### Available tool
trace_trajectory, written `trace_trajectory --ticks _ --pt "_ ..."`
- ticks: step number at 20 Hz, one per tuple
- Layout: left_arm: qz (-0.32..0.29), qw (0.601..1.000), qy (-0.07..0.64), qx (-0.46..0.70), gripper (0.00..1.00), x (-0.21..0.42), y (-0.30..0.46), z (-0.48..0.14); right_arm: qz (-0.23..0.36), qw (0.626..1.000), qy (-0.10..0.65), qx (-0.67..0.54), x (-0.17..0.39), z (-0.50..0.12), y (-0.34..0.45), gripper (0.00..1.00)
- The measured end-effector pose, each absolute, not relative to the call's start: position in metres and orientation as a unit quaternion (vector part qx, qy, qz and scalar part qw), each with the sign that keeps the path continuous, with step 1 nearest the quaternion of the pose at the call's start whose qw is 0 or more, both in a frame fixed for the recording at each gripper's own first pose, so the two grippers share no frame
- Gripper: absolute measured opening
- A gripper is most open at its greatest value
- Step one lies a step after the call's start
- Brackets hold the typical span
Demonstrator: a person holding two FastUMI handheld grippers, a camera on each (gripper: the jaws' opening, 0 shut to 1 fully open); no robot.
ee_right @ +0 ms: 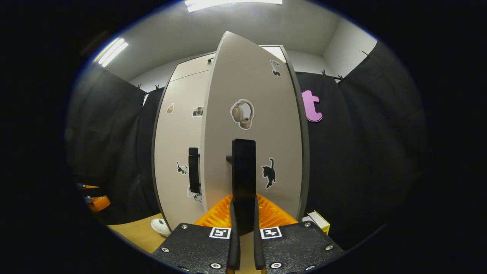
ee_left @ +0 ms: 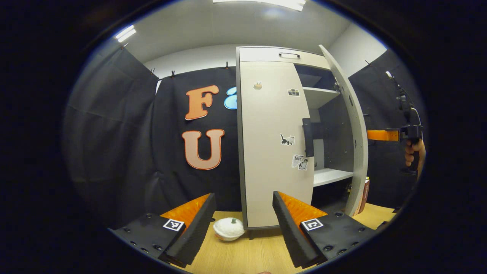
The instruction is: Open the right door of the double-door shoe cabinet with the right hand, and open the left door with the left hand.
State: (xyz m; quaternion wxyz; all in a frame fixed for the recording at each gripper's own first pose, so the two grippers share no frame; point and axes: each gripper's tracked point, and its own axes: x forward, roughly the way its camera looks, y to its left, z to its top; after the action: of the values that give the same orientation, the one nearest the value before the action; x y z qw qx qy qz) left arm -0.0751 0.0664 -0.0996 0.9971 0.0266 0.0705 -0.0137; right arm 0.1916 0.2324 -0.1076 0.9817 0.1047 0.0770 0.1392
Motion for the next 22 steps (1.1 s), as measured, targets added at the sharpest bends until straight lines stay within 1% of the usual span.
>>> trace_trajectory --ticks 5,9,10,13,15,17,19,22 --pt "-0.029 0.996 0.075 0.030 0.96 -0.055 0.043 -0.104 0.108 0.986 0.075 0.100 0.190 -0.108 0.205 0.13" --pt "-0.052 0.994 0.085 0.033 0.98 -0.038 0.013 -0.111 0.094 0.990 0.080 0.068 0.189 -0.114 0.181 0.12" --pt "-0.056 0.994 0.084 0.039 0.96 -0.035 0.008 -0.111 0.082 0.991 0.081 0.066 0.189 -0.115 0.173 0.12" --pt "-0.065 0.993 0.090 0.042 0.97 -0.020 -0.009 -0.112 0.056 0.991 0.087 0.080 0.192 -0.117 0.159 0.10" --pt "-0.074 0.992 0.092 0.043 0.97 -0.013 -0.021 -0.111 0.063 0.991 0.088 0.085 0.193 -0.118 0.156 0.06" --pt "-0.074 0.992 0.084 0.067 0.96 -0.005 -0.025 -0.107 0.100 0.986 0.093 0.098 0.186 -0.118 0.162 0.03" --pt "-0.071 0.991 0.080 0.077 0.94 0.001 -0.029 -0.105 0.115 0.982 0.093 0.117 0.182 -0.115 0.170 0.05" --pt "-0.083 0.991 0.088 0.050 0.94 0.016 -0.044 -0.103 0.120 0.983 0.085 0.108 0.180 -0.114 0.164 0.06"
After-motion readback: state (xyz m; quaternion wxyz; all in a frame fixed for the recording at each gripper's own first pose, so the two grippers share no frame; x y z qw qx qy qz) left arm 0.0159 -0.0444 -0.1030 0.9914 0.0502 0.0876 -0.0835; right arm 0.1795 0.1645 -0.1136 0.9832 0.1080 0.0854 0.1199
